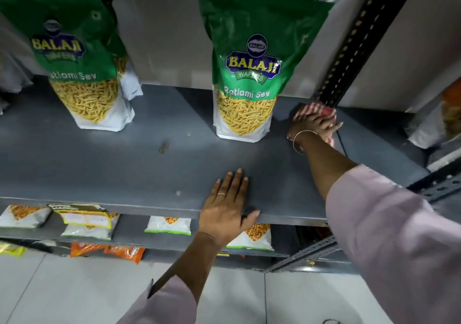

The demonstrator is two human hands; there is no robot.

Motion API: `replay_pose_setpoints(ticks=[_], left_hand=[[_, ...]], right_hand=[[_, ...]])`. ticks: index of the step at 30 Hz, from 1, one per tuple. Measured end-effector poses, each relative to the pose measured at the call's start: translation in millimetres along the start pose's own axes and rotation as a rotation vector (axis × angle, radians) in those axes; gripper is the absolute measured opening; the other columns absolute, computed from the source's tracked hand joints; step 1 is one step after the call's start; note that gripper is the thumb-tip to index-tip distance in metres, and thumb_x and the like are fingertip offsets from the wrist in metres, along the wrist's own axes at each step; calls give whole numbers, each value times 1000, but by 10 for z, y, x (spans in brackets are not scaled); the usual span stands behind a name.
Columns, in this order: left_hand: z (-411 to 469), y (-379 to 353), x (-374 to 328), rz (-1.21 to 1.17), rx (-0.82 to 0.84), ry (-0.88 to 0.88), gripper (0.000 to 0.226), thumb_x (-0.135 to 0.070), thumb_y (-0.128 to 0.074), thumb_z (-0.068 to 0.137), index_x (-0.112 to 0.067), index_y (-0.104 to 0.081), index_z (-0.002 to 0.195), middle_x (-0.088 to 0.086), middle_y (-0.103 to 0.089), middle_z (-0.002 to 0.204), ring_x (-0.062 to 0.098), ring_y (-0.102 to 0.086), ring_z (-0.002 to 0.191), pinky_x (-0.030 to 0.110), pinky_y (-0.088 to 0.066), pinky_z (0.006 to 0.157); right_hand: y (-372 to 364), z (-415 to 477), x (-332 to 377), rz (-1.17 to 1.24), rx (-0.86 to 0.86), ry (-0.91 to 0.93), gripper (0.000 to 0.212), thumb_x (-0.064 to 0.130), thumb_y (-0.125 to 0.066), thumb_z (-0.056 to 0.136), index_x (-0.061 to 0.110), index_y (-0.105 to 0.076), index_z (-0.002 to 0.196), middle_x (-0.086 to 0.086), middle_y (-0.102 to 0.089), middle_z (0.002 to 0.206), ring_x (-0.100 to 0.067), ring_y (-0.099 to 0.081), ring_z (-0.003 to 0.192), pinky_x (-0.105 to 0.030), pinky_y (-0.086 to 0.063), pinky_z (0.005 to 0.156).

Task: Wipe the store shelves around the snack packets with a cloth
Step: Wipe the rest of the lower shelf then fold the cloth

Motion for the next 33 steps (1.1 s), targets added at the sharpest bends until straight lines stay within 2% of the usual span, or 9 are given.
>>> replay_pose_setpoints(ticks=[6, 9, 13, 16, 20, 25, 27, 30, 33], left_hand=[[-13, 50, -13, -2, 59, -10, 80, -56, -5, 96, -4, -61, 122, 15, -55, 132, 31, -55, 119, 39, -30, 105], [-14, 68, -29, -8, 83, -9, 77, -55, -10, 95, -4, -60, 123, 16, -55, 131, 31, -55, 118, 39, -34, 104], [-17, 93, -29, 8, 143, 4, 85, -57, 1, 95, -4, -59, 125, 16, -55, 132, 31, -55, 119, 47, -42, 97], [-27, 87, -25, 15, 141, 1, 85, -57, 0, 94, -3, -57, 126, 17, -55, 132, 31, -54, 119, 48, -41, 98], [-44, 73, -25, 16, 107, -12, 74, -56, -22, 91, 0, -57, 125, 19, -55, 131, 34, -54, 119, 51, -39, 98], [-51, 77, -21, -22, 127, -15, 73, -54, -28, 88, 1, -56, 126, 21, -54, 131, 36, -54, 119, 48, -40, 100], [-53, 85, -28, -14, 131, -6, 80, -59, -14, 92, -1, -54, 129, 20, -51, 135, 35, -50, 123, 46, -36, 103], [-52, 80, -35, 4, 152, -4, 88, -64, -3, 87, -4, -37, 141, 16, -33, 149, 31, -31, 137, 40, -17, 112], [-64, 88, -42, 28, 150, 13, 91, -63, 4, 91, -2, -48, 134, 18, -44, 141, 33, -42, 130, 44, -28, 108]], right_hand=[[-41, -472, -336, -73, -2, -62, 101, 49, -58, 83, -4, -4, 150, -26, -8, 159, -48, -12, 144, -64, -11, 115], [-132, -526, -461, -102, 48, 11, 93, 53, -60, 75, 9, -26, 150, -11, -34, 153, -36, -40, 136, -50, -35, 110], [-64, -1115, -456, 85, 321, 132, 52, 24, -52, 89, 8, -45, 138, -8, -56, 131, -11, -58, 78, -11, -53, 52], [285, -1587, -597, -39, 342, 16, 41, 27, -49, 97, 8, -51, 134, -5, -52, 138, -24, -57, 120, -26, -48, 95], [346, -1905, -605, -284, 504, 153, 26, 26, -44, 100, 14, -62, 115, 10, -51, 132, -25, -53, 118, -24, -42, 90], [551, -1717, -777, 748, 232, 13, 49, 10, -34, 98, -1, -31, 145, -16, -50, 143, 5, -55, 68, -3, -39, 38], [599, -1451, -945, 773, 205, 114, 60, 15, -37, 95, 22, -15, 150, -13, -48, 145, -5, -66, 90, -8, -52, 64], [394, -1207, -1110, 30, 125, 116, 79, 23, -68, 82, 27, -26, 150, -1, -36, 154, -19, -47, 133, -33, -44, 106], [134, -1310, -1141, -234, -30, 176, 66, 8, -68, 79, 22, -43, 138, 0, -44, 146, -22, -43, 136, -39, -43, 106]])
Point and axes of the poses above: each hand's wrist, its own z-axis towards the middle knuckle, its own y-axis out of the back of the hand, x = y × z, the point moved 1 cm from there along z, towards the middle knuckle
